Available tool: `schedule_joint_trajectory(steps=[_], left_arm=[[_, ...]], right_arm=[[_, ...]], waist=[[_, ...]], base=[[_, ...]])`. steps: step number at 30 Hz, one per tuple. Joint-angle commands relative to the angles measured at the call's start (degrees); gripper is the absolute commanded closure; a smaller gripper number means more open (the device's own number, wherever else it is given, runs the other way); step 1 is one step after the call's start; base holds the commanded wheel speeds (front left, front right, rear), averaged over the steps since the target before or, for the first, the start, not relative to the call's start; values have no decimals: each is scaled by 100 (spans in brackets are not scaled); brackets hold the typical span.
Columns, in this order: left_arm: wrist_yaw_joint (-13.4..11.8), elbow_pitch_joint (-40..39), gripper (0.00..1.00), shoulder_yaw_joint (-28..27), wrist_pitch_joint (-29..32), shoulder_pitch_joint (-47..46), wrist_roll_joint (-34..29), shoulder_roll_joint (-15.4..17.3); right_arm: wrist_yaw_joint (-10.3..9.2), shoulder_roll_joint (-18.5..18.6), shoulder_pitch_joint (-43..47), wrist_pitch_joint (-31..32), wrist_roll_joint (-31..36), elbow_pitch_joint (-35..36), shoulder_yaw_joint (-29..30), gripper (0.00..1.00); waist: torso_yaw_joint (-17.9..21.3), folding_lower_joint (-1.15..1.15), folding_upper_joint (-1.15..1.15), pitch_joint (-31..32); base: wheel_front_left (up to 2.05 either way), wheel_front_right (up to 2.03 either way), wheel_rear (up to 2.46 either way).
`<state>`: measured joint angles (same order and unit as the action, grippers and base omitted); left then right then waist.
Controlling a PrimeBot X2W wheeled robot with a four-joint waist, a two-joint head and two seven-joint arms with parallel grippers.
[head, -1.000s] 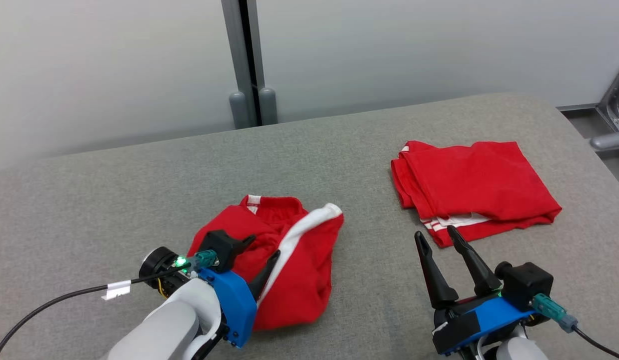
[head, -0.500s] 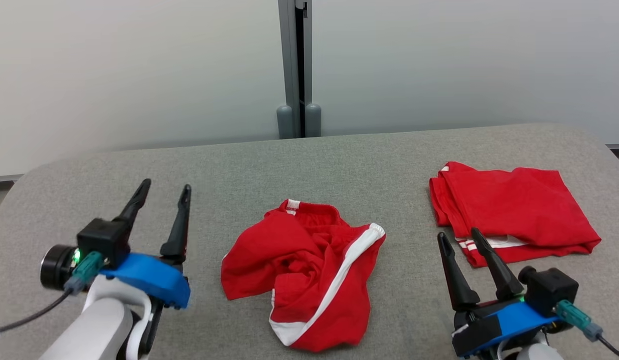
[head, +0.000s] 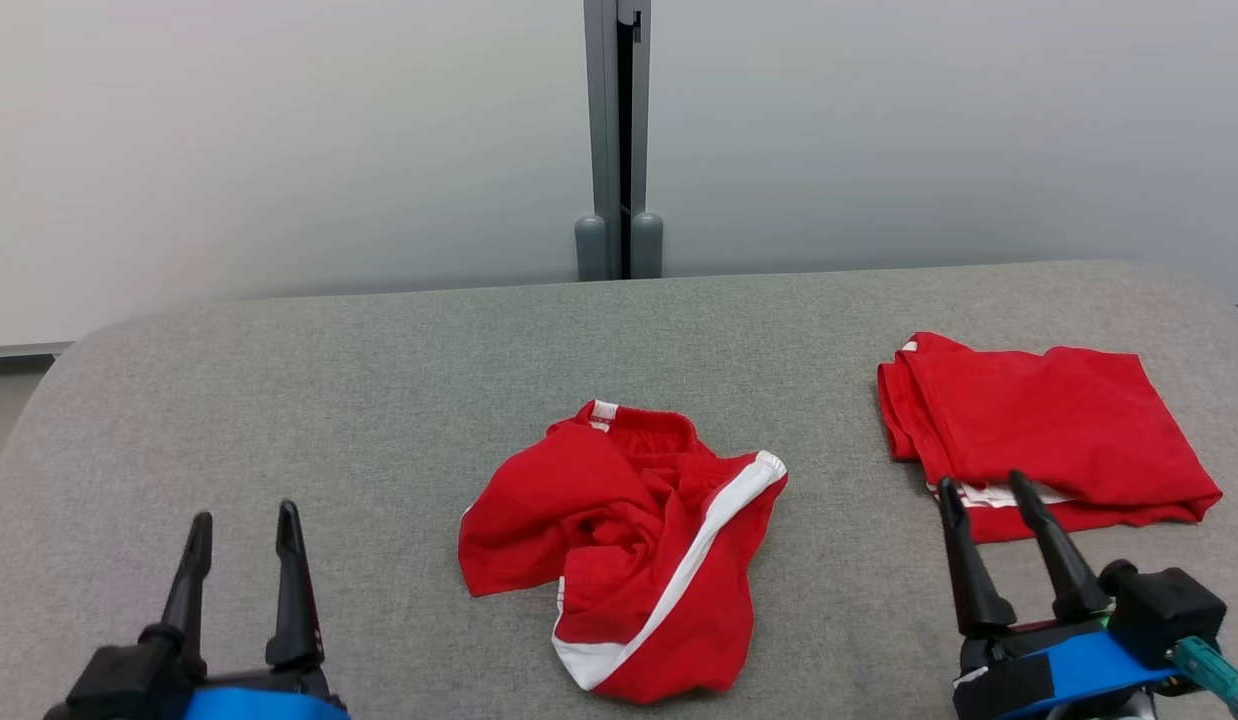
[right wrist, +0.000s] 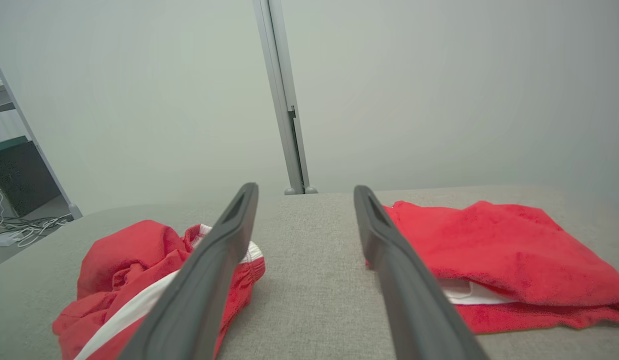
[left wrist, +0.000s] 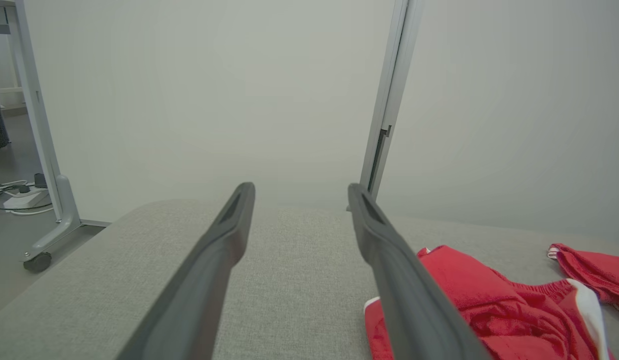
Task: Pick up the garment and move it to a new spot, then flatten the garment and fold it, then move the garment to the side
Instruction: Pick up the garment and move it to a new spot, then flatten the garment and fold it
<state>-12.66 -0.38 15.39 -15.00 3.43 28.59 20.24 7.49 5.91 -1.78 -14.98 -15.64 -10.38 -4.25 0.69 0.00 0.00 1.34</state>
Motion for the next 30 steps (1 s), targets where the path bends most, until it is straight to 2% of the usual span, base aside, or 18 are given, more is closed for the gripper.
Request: schedule_joint_trajectory(steps=[1,7,12,18,30], left_arm=[[178,-4,0,-185,-23,200,-165,-147],[748,296,0,-625,-24,348,-529,-584],[1055,536,0,-864,-24,281,-738,-819],[1317,704,0,-1104,-24,213,-965,-1030],[1665,870,0,-1381,-25,137,-1221,-1281]], right_arm=[[1,-19,123,-26,92,86,110,0],[1,-41,80,-27,297,252,270,0],[1,-66,44,-27,323,288,261,0],[1,-90,67,-27,265,235,217,0],[1,-79,8,-27,198,158,124,0]], waist=[[-5,0,0,2],[-15,0,0,-3],[10,0,0,-16],[40,0,0,-26],[45,0,0,-54]], base=[[0,0,0],[0,0,0],[0,0,0],[0,0,0],[0,0,0]])
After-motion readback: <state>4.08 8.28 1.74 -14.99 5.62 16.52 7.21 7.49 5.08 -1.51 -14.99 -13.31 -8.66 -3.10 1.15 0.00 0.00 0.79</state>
